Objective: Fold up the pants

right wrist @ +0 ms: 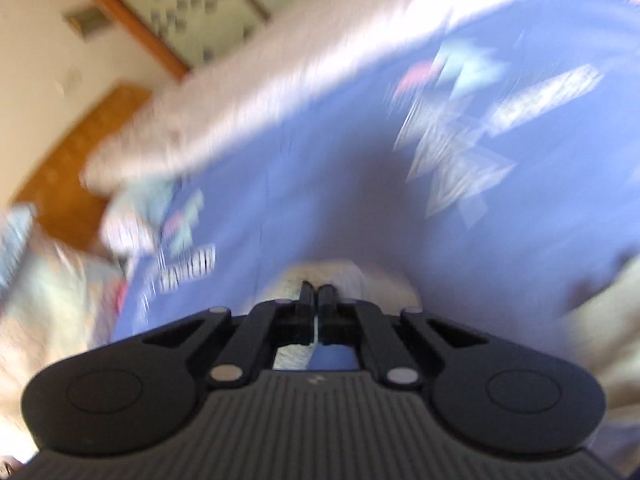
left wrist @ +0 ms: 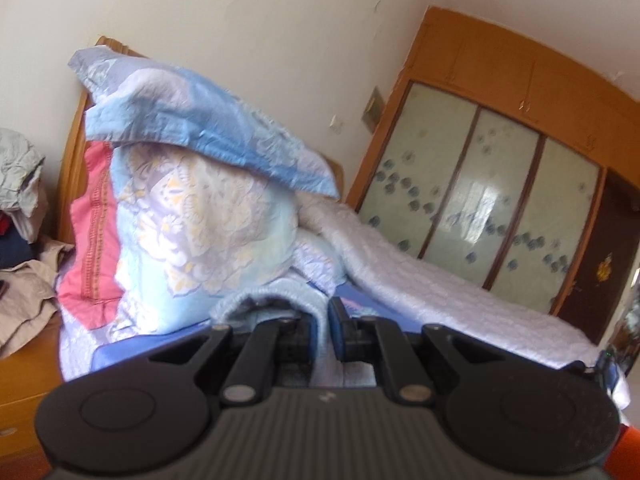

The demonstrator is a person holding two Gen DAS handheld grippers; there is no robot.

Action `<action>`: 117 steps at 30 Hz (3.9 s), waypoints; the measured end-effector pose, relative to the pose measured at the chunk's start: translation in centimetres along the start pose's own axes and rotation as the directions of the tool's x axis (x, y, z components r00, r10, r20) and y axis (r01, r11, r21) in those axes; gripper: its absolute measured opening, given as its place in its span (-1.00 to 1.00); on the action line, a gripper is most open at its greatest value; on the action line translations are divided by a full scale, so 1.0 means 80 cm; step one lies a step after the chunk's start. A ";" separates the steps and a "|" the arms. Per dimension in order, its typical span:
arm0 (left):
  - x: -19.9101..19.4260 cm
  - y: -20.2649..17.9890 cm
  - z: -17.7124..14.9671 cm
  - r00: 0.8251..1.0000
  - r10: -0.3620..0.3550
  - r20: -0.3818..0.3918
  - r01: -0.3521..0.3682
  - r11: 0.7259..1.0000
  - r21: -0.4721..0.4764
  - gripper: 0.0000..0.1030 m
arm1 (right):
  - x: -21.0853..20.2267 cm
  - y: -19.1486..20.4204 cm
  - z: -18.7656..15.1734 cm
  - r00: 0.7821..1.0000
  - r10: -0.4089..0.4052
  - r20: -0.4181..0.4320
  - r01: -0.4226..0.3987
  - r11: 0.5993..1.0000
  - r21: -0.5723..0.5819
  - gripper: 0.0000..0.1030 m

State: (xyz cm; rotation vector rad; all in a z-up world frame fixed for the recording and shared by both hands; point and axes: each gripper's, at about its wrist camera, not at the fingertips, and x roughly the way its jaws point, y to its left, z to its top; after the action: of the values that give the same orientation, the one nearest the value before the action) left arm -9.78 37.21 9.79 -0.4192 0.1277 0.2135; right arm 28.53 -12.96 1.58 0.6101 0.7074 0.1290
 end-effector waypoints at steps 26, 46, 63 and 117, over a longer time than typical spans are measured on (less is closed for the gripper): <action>0.025 -0.058 -0.033 0.981 -0.095 -0.168 0.084 0.994 -0.071 -0.86 | -0.257 -0.309 -0.047 0.929 -0.369 0.036 0.363 0.926 0.106 -0.34; 0.010 -0.086 -0.022 0.983 -0.104 -0.149 0.101 0.995 -0.026 -0.86 | -0.133 -0.292 -0.077 0.936 -0.310 -0.167 0.350 0.875 0.335 -0.90; 0.365 -0.256 -0.057 0.949 -0.168 -0.266 0.189 0.981 0.055 -0.88 | -0.229 -0.310 0.150 0.896 -0.337 0.290 0.241 0.916 0.320 -0.90; 0.193 -0.097 -0.252 0.693 -0.220 -0.686 -0.054 0.934 -0.354 0.53 | -0.491 -0.511 -0.190 0.811 -0.544 0.218 0.319 0.721 0.615 -0.22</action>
State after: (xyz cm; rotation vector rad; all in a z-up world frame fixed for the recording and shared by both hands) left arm 5.42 24.65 -8.00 -0.8574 0.8650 -0.0400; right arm -14.78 -51.39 -8.20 0.9721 0.4765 -0.6657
